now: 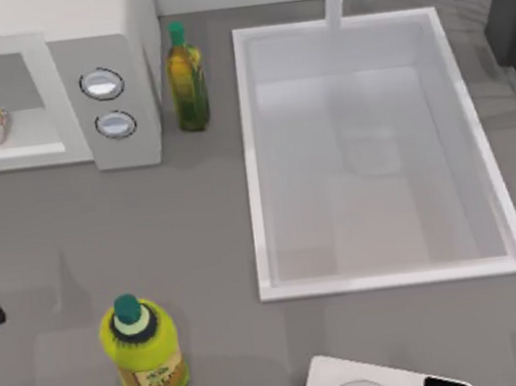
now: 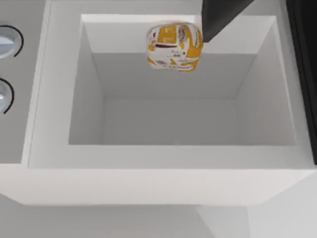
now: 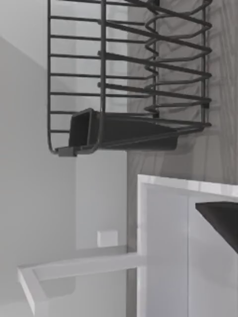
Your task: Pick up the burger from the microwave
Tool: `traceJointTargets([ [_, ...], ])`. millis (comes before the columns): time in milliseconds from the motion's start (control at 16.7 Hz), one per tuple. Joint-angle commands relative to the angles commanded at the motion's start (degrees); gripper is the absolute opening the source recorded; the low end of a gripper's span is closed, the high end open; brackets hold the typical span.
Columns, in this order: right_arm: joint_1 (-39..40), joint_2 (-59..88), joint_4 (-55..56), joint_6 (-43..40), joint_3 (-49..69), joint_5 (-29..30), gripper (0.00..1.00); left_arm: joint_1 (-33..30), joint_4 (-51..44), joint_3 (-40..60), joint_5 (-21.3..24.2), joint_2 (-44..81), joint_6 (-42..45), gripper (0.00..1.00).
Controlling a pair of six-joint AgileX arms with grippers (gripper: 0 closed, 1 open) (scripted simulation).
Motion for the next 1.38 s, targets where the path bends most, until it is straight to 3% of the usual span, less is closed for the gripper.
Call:
traceJointTargets([
  [300,0.0,0.0,0.0,0.0,0.0,0.0,1.0,1.35,11.83,9.46,1.7,23.27,0.67,1.0],
  [1080,0.0,0.0,0.0,0.0,0.0,0.0,1.0,5.72,50.08,40.06,7.21,106.68,2.85,1.0],
  [1380,0.0,0.0,0.0,0.0,0.0,0.0,1.0,6.78,59.38,47.5,8.54,127.0,3.38,1.0],
])
